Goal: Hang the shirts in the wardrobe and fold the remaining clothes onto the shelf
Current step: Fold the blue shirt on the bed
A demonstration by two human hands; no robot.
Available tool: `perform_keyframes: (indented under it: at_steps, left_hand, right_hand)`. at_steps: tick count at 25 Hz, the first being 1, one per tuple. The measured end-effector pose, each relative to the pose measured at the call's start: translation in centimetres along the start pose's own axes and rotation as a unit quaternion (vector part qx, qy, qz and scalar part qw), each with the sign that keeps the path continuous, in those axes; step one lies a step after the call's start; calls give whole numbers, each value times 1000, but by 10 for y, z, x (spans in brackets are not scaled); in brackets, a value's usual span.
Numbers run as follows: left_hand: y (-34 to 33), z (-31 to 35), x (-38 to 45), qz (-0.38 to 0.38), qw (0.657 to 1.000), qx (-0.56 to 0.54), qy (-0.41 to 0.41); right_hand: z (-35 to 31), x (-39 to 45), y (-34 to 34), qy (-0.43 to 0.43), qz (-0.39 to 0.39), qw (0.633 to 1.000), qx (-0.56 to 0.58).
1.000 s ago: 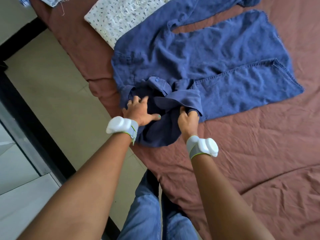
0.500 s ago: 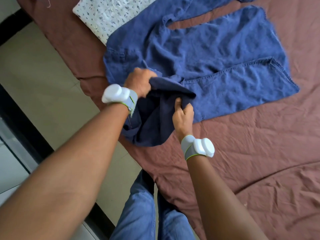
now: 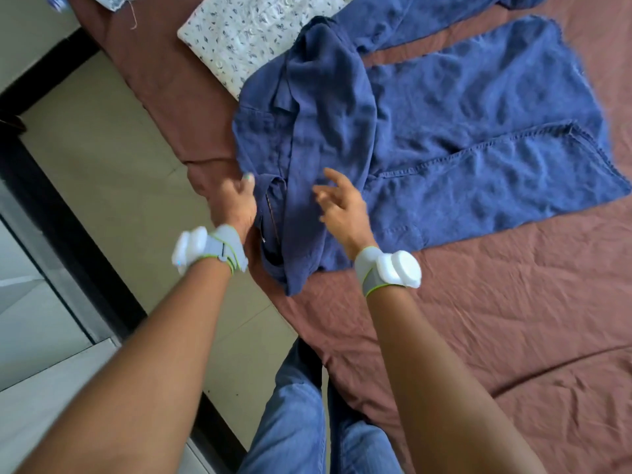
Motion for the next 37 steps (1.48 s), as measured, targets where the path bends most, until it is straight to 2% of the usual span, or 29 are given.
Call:
perform_keyframes:
  at_steps: [1, 2, 3, 4, 5, 6, 7, 10, 13, 16, 17, 18, 20, 21, 22, 23, 25, 26, 27, 28, 29, 31, 32, 35, 37]
  left_hand:
    - [0, -16, -23, -6, 1000, 30, 4]
    - [-6, -17, -47, -21, 997, 34, -65]
    - [-13, -4, -74, -54, 982, 39, -174]
    - [-22, 9, -104, -93, 958, 62, -264]
    - [-33, 13, -122, -139, 936, 101, -309]
    - [-44, 12, -136, -175, 918, 163, -316]
    - [-51, 3, -140, -192, 915, 214, -282]
    - [-43, 1, -143, -152, 933, 281, -168]
    - [-36, -3, -133, -182, 902, 351, -173]
    - [-5, -26, -112, -223, 865, 422, -153]
    - [9, -40, -104, -229, 871, 420, -116]
    - [24, -53, -100, -220, 895, 383, -53]
    - [50, -82, -99, -135, 957, 234, 104]
    - [57, -91, -102, -80, 963, 207, 153]
    - [62, -88, -107, -30, 961, 218, 169]
    - [64, -70, -106, 21, 958, 257, 128]
    - [46, -14, -105, 64, 951, 294, -76]
    - [24, 7, -108, 42, 944, 280, -168]
    - [2, 13, -111, -4, 943, 261, -204]
    - [-15, 8, -114, -49, 951, 246, -182]
    - [-24, -6, -115, -74, 960, 239, -124]
    - [-24, -37, -116, -77, 973, 217, -9]
    - [-25, -47, -114, -83, 978, 190, 10]
    - [-23, -42, -100, -99, 989, 95, -54]
    - [1, -32, -90, -25, 997, 29, -72]
  right_hand:
    - [10, 0, 17, -7, 55, 998, -22]
    - [19, -2, 29, -3, 92, 995, -47]
    - [24, -9, 39, 9, 124, 989, -76]
    - [29, -16, 45, 22, 151, 983, -101]
    - [34, -20, 49, 27, 171, 978, -116]
    - [43, -23, 49, 22, 181, 976, -120]
    - [50, -24, 47, 12, 177, 976, -125]
    - [60, -22, 35, 18, 141, 977, -158]
    - [66, -22, 48, 27, 148, 967, -204]
    - [74, -22, 88, -31, 217, 943, -252]
    - [76, -23, 99, -51, 224, 934, -273]
    - [78, -22, 105, -62, 223, 926, -298]
    - [79, -22, 106, -65, 213, 912, -345]
    - [78, -23, 104, -67, 213, 906, -359]
    - [77, -24, 101, -71, 217, 902, -366]
    - [76, -25, 97, -72, 222, 900, -369]
    - [69, -29, 86, -51, 233, 897, -373]
    - [63, -31, 80, -29, 233, 896, -376]
    - [58, -32, 73, -5, 227, 898, -377]
    - [55, -33, 66, 20, 213, 900, -380]
    - [53, -32, 60, 43, 196, 900, -387]
    - [54, -29, 54, 68, 171, 895, -406]
    - [56, -25, 55, 65, 162, 893, -414]
    - [68, -17, 60, 32, 147, 892, -425]
    - [69, -15, 62, 25, 152, 895, -419]
Point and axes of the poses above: each hand's wrist, its own x-axis towards the middle knuckle, its own y-axis out of the back of the hand, z = x × y, the point moved 10 cm from there along x, towards the middle knuckle, and after that the axes turned 15 degrees about -y, right-handed, at the moved point
